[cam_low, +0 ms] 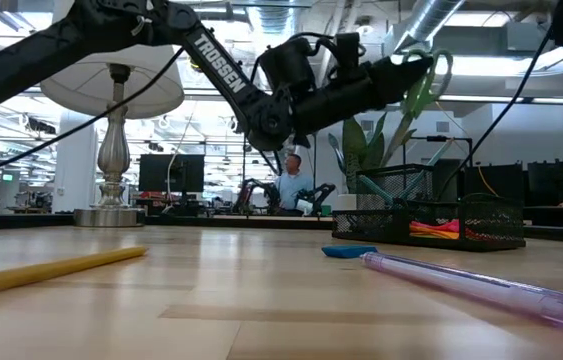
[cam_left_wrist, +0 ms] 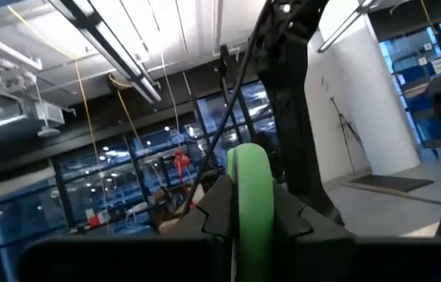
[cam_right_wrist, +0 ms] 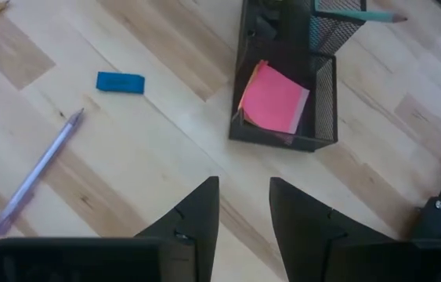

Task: Pick and place office supplies into organizer
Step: Put the green scissors into the desk organizer, then put the purple pen into the desk organizer

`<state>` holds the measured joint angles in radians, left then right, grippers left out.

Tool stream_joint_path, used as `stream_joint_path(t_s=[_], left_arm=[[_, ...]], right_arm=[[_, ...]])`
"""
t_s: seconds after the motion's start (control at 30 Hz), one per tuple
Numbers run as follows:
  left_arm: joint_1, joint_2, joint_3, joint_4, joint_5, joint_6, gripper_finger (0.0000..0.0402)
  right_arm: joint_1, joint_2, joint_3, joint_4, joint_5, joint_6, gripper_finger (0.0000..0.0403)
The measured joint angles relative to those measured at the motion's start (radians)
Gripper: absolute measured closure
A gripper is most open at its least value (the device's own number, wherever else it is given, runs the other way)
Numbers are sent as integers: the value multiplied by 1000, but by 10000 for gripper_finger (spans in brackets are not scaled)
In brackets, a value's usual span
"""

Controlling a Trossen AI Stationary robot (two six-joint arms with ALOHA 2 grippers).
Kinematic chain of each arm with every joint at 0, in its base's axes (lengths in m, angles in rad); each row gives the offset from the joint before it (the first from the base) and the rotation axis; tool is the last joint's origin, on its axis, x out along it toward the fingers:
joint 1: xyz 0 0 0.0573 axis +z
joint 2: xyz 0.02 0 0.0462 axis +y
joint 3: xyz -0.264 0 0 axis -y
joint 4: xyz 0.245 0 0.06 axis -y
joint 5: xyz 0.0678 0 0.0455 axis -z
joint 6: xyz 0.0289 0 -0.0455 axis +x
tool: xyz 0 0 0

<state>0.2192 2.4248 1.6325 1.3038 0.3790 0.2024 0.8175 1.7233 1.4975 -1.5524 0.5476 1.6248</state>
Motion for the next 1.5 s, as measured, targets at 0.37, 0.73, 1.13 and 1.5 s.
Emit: stream_joint_path(t_s=[0.37, 0.73, 1.13, 1.5], left_arm=[[6, 113, 11, 113, -24, -88, 384], [56, 211, 25, 214, -50, -292, 355], [49, 215, 74, 252, -44, -278, 250], [46, 166, 207, 251, 72, -344, 233]], right_arm=[[-37, 0, 0, 16, 0, -62, 294], [-40, 0, 0, 23, -4, -114, 294], [-40, 0, 1, 46, -5, -114, 294], [-13, 0, 1, 93, -9, -103, 294]])
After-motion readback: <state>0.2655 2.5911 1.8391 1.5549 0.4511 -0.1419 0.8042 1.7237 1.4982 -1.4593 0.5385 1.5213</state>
